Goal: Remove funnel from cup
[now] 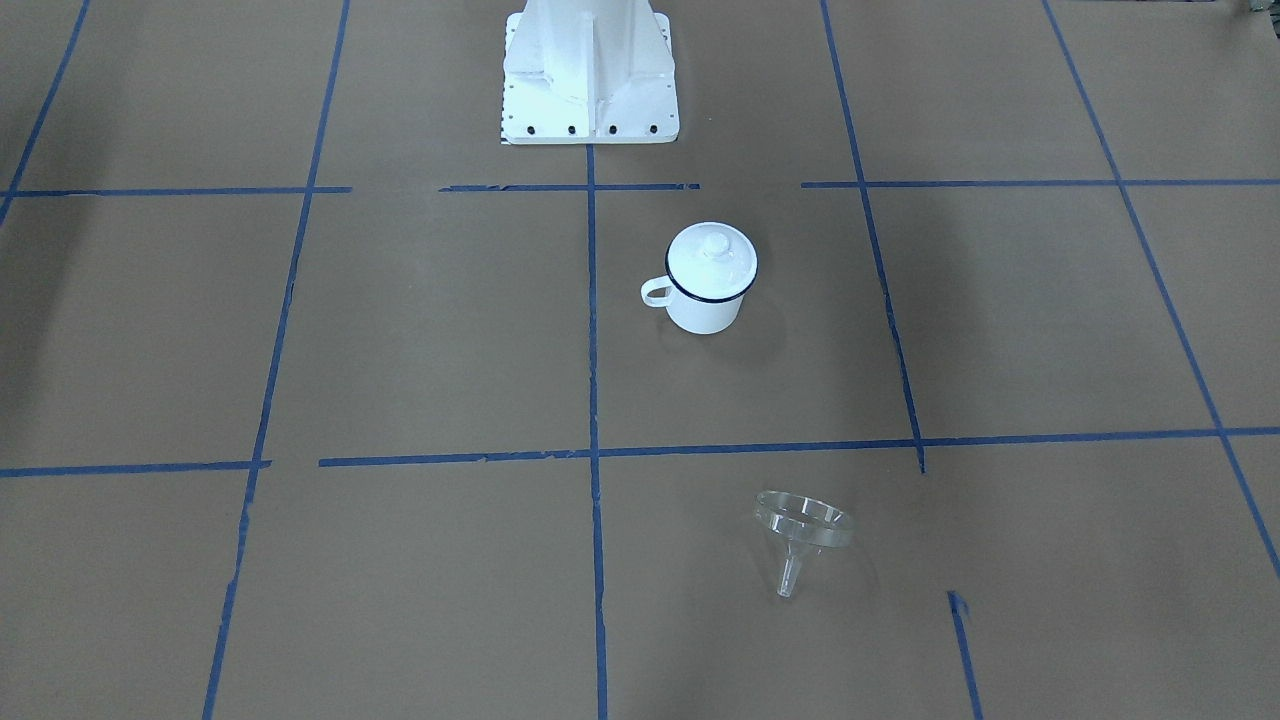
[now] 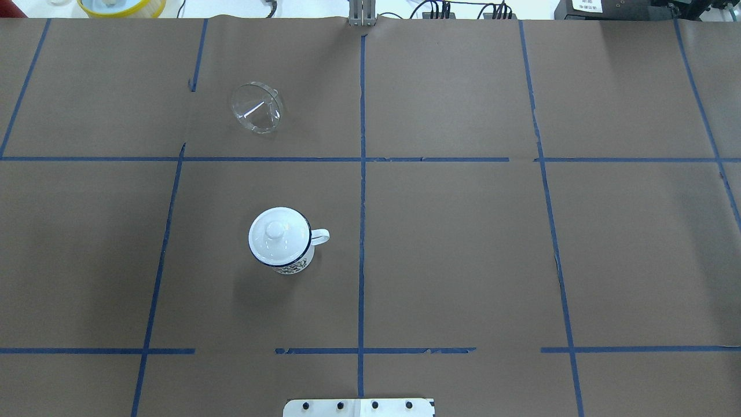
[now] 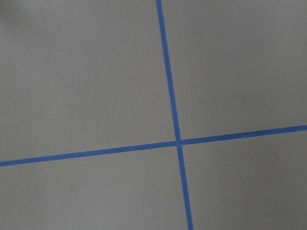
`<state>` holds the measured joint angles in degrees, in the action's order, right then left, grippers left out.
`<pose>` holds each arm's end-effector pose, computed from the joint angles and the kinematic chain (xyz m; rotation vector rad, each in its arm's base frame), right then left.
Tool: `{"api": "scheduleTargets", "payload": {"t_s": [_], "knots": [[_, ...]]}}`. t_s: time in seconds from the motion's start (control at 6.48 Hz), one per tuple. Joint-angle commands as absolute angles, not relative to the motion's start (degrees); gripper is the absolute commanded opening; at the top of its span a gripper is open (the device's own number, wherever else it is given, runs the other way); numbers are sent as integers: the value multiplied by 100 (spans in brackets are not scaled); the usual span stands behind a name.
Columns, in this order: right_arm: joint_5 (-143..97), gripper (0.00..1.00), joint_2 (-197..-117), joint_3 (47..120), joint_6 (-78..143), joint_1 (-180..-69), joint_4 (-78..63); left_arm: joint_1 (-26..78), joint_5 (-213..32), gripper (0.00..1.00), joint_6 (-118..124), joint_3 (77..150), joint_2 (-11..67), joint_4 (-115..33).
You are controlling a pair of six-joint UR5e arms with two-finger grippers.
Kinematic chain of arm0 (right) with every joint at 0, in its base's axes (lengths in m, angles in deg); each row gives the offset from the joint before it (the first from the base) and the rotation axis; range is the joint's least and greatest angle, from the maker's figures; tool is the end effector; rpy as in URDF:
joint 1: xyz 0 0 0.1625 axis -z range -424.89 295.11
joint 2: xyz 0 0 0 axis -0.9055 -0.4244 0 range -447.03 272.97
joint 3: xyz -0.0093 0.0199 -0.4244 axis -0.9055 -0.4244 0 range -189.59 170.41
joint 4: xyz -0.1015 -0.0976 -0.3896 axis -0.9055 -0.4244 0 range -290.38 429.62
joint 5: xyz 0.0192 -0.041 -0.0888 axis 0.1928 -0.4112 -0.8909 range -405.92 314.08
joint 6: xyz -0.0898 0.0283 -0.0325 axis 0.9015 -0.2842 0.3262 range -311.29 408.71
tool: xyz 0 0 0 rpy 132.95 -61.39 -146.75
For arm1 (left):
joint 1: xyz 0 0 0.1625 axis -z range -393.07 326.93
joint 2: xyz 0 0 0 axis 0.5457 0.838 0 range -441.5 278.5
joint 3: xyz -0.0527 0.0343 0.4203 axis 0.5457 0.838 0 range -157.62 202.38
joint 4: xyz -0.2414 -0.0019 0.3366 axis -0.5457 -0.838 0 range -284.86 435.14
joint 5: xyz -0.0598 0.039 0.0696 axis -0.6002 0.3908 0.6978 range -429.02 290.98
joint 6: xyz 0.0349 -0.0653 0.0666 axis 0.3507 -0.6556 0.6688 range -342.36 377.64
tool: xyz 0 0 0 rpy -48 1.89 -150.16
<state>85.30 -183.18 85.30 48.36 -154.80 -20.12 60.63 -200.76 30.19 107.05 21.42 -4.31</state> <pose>0.0670 -0.4451 0.6702 -0.0193 -0.7193 0.0105 -0.1042 -0.5739 0.6042 0.0540 0.7285 0.1287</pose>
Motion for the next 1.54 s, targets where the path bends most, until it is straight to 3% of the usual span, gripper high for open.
{"api": "scheduleTargets", "payload": {"t_s": [0.0, 0.93, 1.08, 1.39], "knots": [[8530, 100, -18318, 8524, 4836, -15480, -2012, 6133, -20129, 99, 3082, 10807, 1888, -687], [8530, 100, -18318, 8533, 4836, -15480, -2012, 6194, -20129, 100, 3021, 11799, 1176, -722], [8530, 100, -18318, 8533, 4836, -15480, -2012, 6185, -20138, 100, 3003, 11818, 1167, -713], [8530, 100, -18318, 8533, 4836, -15480, -2012, 6063, -20182, 100, 3012, 11181, 1158, -765]]}}
